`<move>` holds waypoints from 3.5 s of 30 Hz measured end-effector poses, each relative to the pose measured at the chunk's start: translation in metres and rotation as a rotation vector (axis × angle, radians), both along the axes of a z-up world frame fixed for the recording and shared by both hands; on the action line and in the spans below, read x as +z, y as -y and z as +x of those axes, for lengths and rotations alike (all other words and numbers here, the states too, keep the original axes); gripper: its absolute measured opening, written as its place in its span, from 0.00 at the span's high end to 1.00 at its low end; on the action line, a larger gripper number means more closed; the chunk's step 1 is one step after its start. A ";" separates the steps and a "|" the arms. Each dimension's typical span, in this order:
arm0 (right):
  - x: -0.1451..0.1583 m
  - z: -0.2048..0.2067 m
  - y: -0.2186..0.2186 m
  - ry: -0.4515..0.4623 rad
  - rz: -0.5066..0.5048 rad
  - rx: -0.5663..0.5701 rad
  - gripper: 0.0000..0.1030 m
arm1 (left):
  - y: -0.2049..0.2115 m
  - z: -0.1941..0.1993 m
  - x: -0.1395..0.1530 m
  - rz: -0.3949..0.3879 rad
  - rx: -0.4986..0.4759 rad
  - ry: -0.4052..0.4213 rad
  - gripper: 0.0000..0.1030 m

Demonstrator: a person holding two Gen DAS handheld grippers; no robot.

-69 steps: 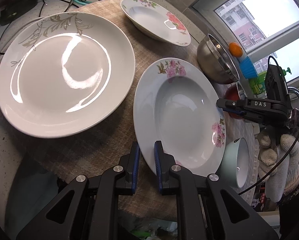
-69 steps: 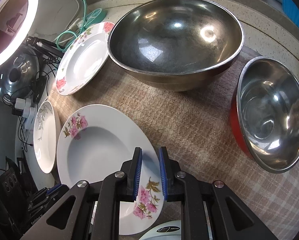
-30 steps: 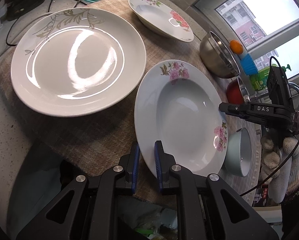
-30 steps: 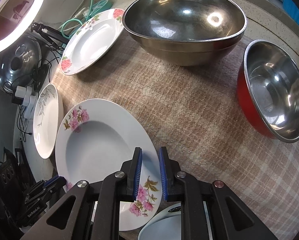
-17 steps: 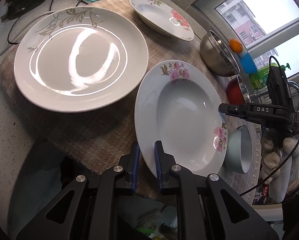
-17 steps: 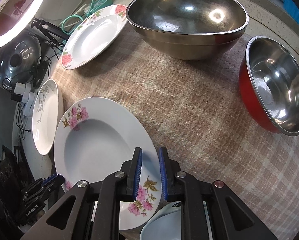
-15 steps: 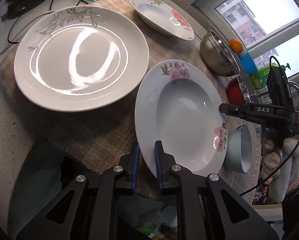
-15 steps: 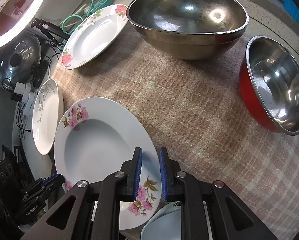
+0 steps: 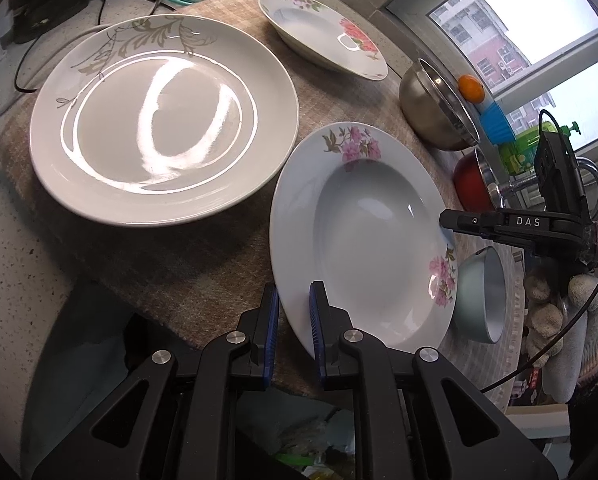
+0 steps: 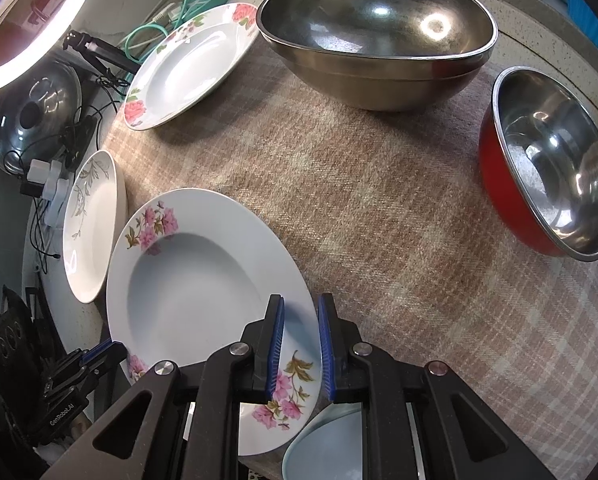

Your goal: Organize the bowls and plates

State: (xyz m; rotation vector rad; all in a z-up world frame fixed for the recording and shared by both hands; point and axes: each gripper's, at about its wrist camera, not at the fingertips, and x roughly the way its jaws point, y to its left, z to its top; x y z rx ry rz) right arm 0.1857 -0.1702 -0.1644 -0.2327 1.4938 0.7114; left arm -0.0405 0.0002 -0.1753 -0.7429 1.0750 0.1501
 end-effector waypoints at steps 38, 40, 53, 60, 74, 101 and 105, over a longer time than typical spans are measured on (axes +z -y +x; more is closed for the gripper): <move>0.070 -0.016 -0.010 0.246 0.129 -0.046 0.68 | -0.051 -0.016 0.042 0.110 0.059 0.036 0.86; 0.078 -0.024 -0.014 0.275 0.151 -0.047 0.68 | -0.062 -0.017 0.044 0.117 0.076 0.038 0.86; 0.084 -0.057 -0.078 0.230 0.227 -0.059 0.58 | -0.141 -0.030 0.044 0.149 0.152 0.011 0.86; 0.053 -0.054 -0.108 0.138 0.227 -0.102 0.58 | -0.171 -0.031 0.028 0.120 0.158 -0.021 0.78; 0.016 -0.046 -0.158 0.084 0.149 -0.020 0.78 | -0.184 -0.014 0.012 0.088 0.104 -0.033 0.78; -0.005 -0.048 -0.175 0.025 0.100 0.003 0.95 | -0.181 -0.008 -0.001 0.064 0.065 -0.046 0.95; -0.005 -0.049 -0.176 0.032 0.091 0.009 0.95 | -0.181 -0.008 0.000 0.070 0.064 -0.045 0.96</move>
